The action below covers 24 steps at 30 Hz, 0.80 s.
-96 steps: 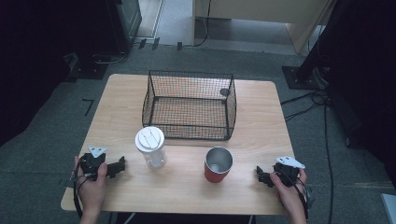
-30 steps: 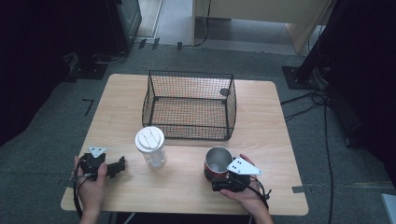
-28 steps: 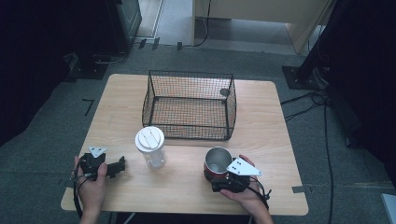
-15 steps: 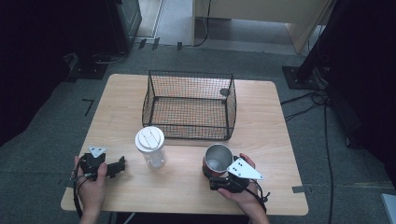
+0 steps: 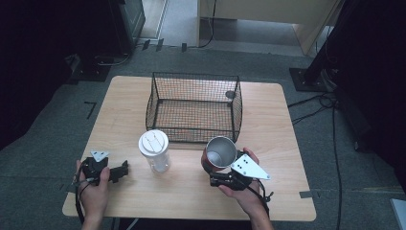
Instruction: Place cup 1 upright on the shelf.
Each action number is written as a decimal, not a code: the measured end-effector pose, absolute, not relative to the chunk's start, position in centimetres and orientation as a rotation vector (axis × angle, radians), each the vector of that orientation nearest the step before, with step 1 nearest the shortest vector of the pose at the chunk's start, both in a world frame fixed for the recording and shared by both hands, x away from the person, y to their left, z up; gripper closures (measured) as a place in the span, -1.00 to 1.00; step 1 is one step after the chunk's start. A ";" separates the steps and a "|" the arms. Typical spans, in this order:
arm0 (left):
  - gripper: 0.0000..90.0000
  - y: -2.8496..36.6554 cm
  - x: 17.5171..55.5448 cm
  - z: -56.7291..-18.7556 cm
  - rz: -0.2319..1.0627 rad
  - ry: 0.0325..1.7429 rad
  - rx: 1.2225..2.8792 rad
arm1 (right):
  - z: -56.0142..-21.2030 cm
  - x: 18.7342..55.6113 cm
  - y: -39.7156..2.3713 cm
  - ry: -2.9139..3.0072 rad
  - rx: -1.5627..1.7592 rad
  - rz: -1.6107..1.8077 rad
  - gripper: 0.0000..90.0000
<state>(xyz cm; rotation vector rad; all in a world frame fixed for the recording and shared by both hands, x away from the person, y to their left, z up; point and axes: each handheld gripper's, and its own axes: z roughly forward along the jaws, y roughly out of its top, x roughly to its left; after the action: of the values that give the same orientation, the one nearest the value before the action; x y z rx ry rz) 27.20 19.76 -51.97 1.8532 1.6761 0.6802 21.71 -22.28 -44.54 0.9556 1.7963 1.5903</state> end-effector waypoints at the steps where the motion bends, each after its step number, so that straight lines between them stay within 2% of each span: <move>1: -1.00 19.8 27.2 -52.0 0.680 1.676 1.853 | -44.1 21.9 -22.1 1.792 0.956 1.587 -0.83; 24: -1.00 19.8 27.2 -52.0 0.679 1.677 1.851 | -40.2 25.4 -20.8 1.706 0.937 1.615 -0.83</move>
<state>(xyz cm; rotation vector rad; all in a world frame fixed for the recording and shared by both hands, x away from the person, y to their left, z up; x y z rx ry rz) 27.20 19.75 -51.97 1.8511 1.6773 0.6791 25.39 -20.85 -40.23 0.9375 1.7064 1.6151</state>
